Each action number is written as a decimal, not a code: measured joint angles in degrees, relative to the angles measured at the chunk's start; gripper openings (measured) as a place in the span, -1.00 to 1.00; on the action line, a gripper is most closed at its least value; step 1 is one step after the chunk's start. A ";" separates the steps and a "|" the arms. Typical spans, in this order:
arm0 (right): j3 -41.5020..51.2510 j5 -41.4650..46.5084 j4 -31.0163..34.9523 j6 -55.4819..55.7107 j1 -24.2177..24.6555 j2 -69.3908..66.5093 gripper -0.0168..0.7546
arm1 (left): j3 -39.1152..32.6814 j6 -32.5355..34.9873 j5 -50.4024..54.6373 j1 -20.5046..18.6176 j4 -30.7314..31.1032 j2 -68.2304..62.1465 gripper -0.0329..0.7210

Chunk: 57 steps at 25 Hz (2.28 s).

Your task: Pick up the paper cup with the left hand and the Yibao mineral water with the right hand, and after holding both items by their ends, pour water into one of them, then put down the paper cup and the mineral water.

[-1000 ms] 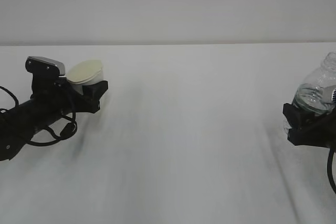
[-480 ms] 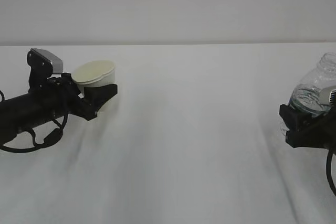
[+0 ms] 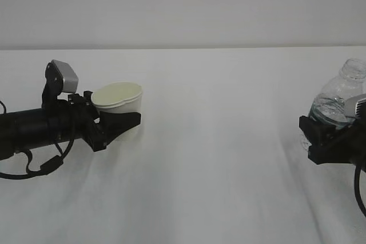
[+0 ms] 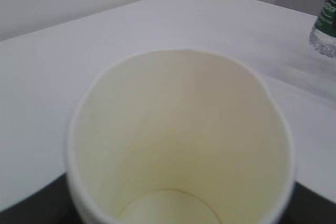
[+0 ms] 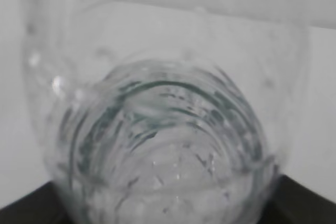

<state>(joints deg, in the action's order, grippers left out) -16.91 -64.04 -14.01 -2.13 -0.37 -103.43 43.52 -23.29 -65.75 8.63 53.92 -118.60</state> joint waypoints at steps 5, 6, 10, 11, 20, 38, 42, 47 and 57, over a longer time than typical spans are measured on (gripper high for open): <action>0.21 0.00 -0.32 0.61 0.00 0.00 0.24 | 0.00 -1.33 0.00 1.27 3.09 0.12 0.33; 0.21 0.00 -0.37 0.73 0.00 0.00 0.24 | 0.00 -1.45 0.00 2.09 3.21 0.12 0.33; 0.21 0.00 -0.46 1.22 0.00 0.00 0.25 | 0.00 -1.57 0.00 5.86 3.45 0.12 0.33; 0.21 0.00 -0.46 1.21 0.00 0.00 0.24 | 0.00 -1.67 0.00 7.00 3.53 0.12 0.33; 0.35 0.09 -2.22 1.32 0.00 0.55 0.24 | 0.00 -1.66 0.00 11.69 3.53 0.12 0.32; 0.47 6.62 -8.54 3.00 0.00 9.43 0.24 | 6.48 -8.51 0.00 13.36 8.97 0.53 0.31; 0.47 7.57 -8.67 3.02 0.00 11.12 0.24 | 6.58 -8.64 0.00 15.88 9.31 0.53 0.31; 0.47 10.06 -8.67 4.03 0.00 11.52 0.24 | 6.58 -8.64 0.00 18.35 9.73 0.53 0.31; -1.30 19.44 -8.76 6.46 0.00 18.22 0.24 | 6.58 -8.64 0.00 19.13 9.72 0.53 0.30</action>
<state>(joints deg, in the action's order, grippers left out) -18.21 -44.60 -22.76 4.33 -0.37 -85.21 50.10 -31.94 -65.75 27.76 63.64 -118.07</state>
